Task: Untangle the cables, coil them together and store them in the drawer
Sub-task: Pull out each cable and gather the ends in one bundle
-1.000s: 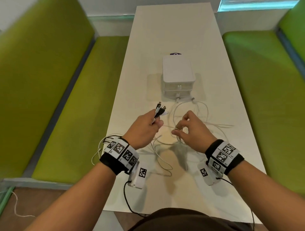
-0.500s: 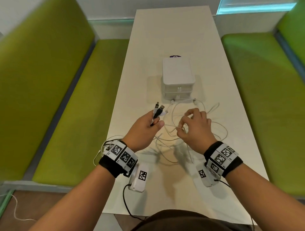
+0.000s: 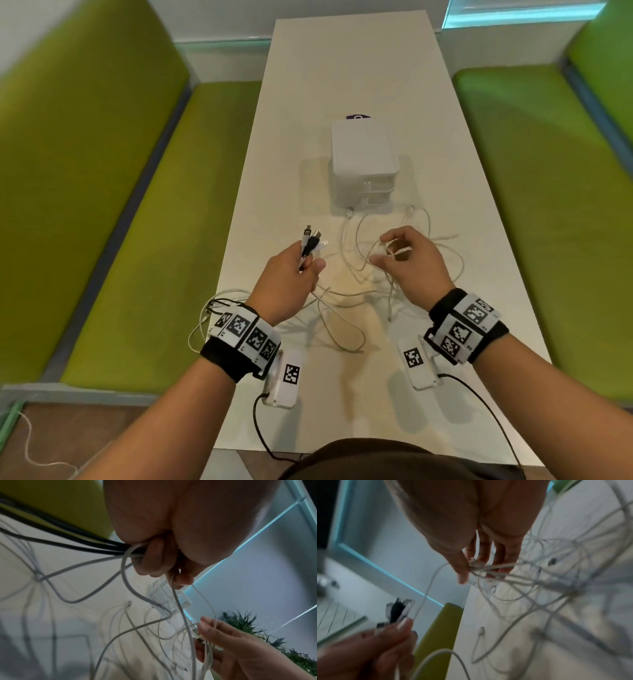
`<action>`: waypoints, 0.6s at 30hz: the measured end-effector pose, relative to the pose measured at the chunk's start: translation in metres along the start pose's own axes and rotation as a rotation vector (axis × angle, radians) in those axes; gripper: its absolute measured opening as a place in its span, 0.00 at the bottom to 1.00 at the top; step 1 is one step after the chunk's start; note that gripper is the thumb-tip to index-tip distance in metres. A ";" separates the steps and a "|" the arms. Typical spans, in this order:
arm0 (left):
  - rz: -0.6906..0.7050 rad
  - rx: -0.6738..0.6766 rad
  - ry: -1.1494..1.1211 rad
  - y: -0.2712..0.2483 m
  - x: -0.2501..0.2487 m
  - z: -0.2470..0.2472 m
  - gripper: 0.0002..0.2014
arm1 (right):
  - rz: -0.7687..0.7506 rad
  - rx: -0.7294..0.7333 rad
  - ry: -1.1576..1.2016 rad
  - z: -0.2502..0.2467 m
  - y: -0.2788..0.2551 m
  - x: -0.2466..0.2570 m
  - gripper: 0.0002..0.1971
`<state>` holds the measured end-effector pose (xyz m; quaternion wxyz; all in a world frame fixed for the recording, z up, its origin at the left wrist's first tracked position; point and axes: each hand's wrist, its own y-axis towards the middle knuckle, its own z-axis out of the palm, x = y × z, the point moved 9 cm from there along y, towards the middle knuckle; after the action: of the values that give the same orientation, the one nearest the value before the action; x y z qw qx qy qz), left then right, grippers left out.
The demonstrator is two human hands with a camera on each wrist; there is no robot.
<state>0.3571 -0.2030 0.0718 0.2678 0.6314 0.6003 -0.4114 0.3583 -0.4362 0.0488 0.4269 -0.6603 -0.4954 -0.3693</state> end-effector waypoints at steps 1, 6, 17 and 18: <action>-0.005 -0.004 -0.012 0.001 0.001 -0.001 0.04 | 0.005 -0.029 0.006 -0.006 0.000 -0.002 0.18; 0.017 0.047 0.017 0.005 0.001 0.009 0.04 | -0.009 -0.035 0.071 -0.016 -0.002 -0.003 0.18; -0.020 -0.003 0.003 0.009 0.004 -0.004 0.03 | -0.036 0.046 0.046 0.003 0.001 0.001 0.21; -0.026 -0.015 -0.047 0.009 0.005 -0.007 0.06 | -0.038 0.037 0.054 0.002 0.001 0.001 0.19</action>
<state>0.3675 -0.1954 0.0699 0.2813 0.6118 0.6049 -0.4250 0.3598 -0.4342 0.0485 0.4450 -0.6325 -0.5030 -0.3859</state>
